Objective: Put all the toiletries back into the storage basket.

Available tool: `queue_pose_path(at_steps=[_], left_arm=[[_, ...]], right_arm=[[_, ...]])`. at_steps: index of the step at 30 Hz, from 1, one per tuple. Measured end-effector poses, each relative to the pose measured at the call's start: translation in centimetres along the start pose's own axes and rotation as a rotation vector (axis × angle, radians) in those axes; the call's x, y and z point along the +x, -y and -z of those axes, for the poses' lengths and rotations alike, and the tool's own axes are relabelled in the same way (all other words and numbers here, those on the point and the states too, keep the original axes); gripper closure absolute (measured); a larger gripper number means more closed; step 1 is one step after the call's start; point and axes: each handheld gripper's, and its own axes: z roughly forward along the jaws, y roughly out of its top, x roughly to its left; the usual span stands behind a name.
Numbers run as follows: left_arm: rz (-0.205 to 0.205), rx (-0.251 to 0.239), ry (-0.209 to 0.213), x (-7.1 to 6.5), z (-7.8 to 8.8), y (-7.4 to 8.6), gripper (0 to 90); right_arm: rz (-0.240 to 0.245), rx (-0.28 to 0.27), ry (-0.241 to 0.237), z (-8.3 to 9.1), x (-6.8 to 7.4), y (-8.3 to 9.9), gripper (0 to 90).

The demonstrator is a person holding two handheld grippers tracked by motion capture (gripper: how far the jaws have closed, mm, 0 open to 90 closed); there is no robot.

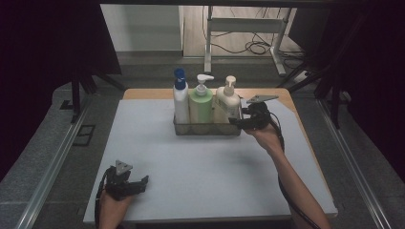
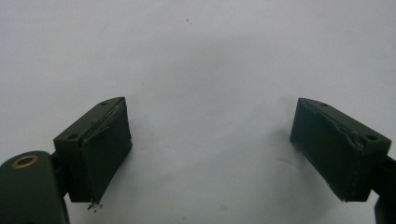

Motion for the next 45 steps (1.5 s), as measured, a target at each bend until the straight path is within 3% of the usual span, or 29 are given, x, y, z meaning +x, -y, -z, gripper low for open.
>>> queue_pose_path(at_steps=[14,26,45], left_arm=[[0.0,0.0,0.0,0.0,0.0,0.0,11.9],[0.0,0.0,-0.001,0.0,0.0,0.0,11.9],[0.001,0.0,0.0,0.0,0.0,0.0,11.9]], right_arm=[[-0.018,0.007,0.026,1.5,-1.4,1.0,55.4],[-0.044,0.026,0.097,0.7,-2.3,1.1,88.8],[-0.084,0.063,0.098,-2.4,-2.4,0.2,89.9]])
